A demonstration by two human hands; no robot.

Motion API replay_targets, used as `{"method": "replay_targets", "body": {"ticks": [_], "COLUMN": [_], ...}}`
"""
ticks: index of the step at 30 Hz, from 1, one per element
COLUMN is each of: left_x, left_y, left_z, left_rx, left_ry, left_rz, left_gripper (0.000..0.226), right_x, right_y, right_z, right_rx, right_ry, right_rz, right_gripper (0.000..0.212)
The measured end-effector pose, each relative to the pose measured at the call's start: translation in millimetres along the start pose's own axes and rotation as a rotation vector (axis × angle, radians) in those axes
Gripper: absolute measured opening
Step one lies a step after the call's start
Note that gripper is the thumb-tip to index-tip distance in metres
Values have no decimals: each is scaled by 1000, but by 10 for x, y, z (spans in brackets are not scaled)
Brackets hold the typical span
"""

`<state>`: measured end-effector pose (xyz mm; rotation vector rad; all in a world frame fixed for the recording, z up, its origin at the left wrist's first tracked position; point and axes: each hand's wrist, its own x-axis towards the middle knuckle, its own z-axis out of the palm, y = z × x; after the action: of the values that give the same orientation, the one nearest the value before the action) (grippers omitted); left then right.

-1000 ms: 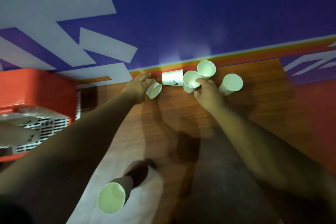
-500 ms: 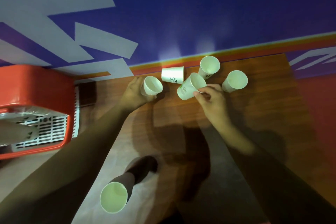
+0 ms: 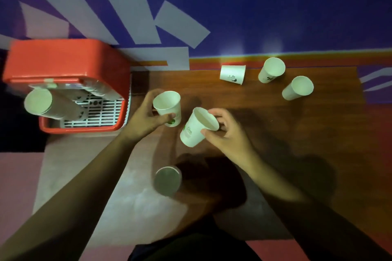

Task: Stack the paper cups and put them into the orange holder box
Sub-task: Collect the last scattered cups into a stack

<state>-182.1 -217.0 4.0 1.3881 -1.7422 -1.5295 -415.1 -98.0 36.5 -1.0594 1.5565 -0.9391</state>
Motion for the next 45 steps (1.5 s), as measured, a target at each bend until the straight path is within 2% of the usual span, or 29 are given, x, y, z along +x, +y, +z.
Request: {"method": "replay_targets", "body": {"ticks": [4, 9, 12, 19, 21, 24, 26, 29, 32, 36, 41, 45], "left_x": [-349, -692, -863, -1292, -1402, -1571, -1654, -1743, -1811, -1858, -1876, -1848], "left_y": [-183, -292, -298, -277, -276, -276, -302, -368, -470, -612, -773, -857], "left_z": [-188, -387, -443, -401, -359, -258, -158, -19, 83, 211, 281, 308], "left_rx": [-30, -79, -123, -146, -172, -220, -215, -143, -3, 242, 173, 105], "left_ry": [74, 114, 127, 104, 73, 29, -2, -33, -91, -156, -313, -330], "left_rz": [-11, -35, -21, 2, 13, 21, 19, 4, -4, 108, 16, -70], "left_gripper": [62, 69, 70, 65, 64, 65, 65, 67, 68, 74, 83, 90], "right_x": [-398, -778, -912, -1020, -1027, -1051, -1046, -1053, -1095, -1136, -1119, -1108], "right_y": [6, 92, 147, 320, 410, 471, 472, 372, 289, 351, 610, 687], "right_z": [367, 673, 810, 1106, 1152, 1137, 1077, 962, 955, 1101, 1220, 1221], "right_rx": [-50, -200, -317, -792, -854, -708, -524, -210, -32, -30, -149, -138], "right_ry": [-94, -202, -179, -130, -120, -164, -121, 24, 16, -17, -10, -21], "right_rz": [-6, -40, -80, -367, -355, -173, -90, 97, 157, 113, 78, 78], "right_gripper": [68, 76, 75, 75, 82, 95, 80, 39, 30, 32, 33, 33]}}
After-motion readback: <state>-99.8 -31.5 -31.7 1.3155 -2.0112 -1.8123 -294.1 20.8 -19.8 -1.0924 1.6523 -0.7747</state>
